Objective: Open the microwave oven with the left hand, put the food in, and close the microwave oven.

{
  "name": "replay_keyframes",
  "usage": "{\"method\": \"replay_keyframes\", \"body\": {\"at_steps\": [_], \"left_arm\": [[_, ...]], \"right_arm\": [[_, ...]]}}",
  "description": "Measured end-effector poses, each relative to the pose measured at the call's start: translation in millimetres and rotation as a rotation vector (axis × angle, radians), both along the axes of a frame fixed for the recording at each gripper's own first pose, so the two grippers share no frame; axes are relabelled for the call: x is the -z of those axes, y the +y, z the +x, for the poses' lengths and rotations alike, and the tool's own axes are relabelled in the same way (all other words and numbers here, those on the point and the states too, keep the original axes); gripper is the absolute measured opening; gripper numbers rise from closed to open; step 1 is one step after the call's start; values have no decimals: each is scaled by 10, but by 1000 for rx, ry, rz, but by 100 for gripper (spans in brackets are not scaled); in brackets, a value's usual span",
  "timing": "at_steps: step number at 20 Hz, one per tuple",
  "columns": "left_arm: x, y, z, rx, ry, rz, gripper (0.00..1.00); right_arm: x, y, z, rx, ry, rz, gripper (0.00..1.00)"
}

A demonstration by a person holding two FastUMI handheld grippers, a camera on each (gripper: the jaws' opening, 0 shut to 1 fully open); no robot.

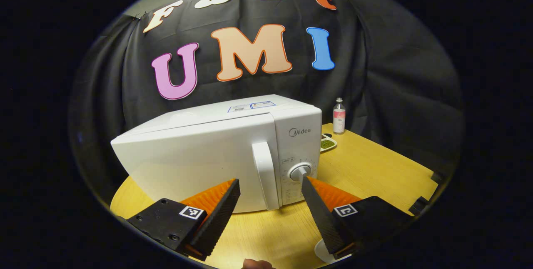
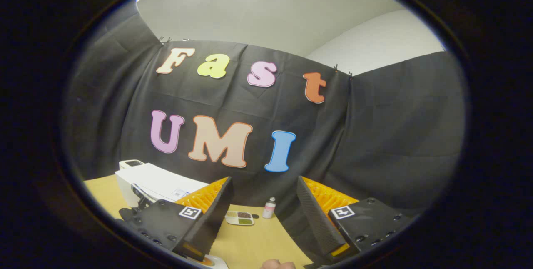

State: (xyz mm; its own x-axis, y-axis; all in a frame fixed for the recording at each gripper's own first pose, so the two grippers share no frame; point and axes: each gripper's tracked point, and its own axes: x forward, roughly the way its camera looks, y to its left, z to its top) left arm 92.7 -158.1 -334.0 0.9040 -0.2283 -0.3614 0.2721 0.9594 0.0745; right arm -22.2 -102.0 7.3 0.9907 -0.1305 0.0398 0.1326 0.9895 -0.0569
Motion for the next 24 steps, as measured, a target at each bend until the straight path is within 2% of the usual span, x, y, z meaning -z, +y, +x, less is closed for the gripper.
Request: {"method": "replay_keyframes", "body": {"at_steps": [3, 9, 11, 13, 14, 15, 16, 18, 20, 24], "left_arm": [[129, -94, 109, 22, 27, 18, 98], [167, -87, 248, -1, 26, 34, 96], [135, -83, 286, -18, 16, 23, 89], [213, 27, 309, -69, 41, 81, 64], [243, 37, 328, -70, 59, 57, 40], [177, 8, 336, -76, 51, 22, 36], [211, -2, 344, -78, 69, -1, 28], [216, -11, 310, -84, 73, -33, 23], [226, -6, 297, -96, 74, -13, 16], [215, 7, 292, -100, 89, -31, 14]], "right_arm": [[-6, -134, -72, 28, 1, -14, 96], [-12, -391, -208, 85, -8, -5, 96], [11, -445, -215, 94, -2, 3, 96], [17, -460, -216, 94, 2, 7, 96], [18, -460, -213, 91, 4, 5, 96], [24, -465, -215, 91, 4, 3, 96], [33, -469, -207, 90, 7, 2, 97], [49, -460, -205, 85, 10, 8, 96], [35, -464, -212, 83, 7, 13, 96], [25, -469, -229, 80, 4, 7, 96]]}}
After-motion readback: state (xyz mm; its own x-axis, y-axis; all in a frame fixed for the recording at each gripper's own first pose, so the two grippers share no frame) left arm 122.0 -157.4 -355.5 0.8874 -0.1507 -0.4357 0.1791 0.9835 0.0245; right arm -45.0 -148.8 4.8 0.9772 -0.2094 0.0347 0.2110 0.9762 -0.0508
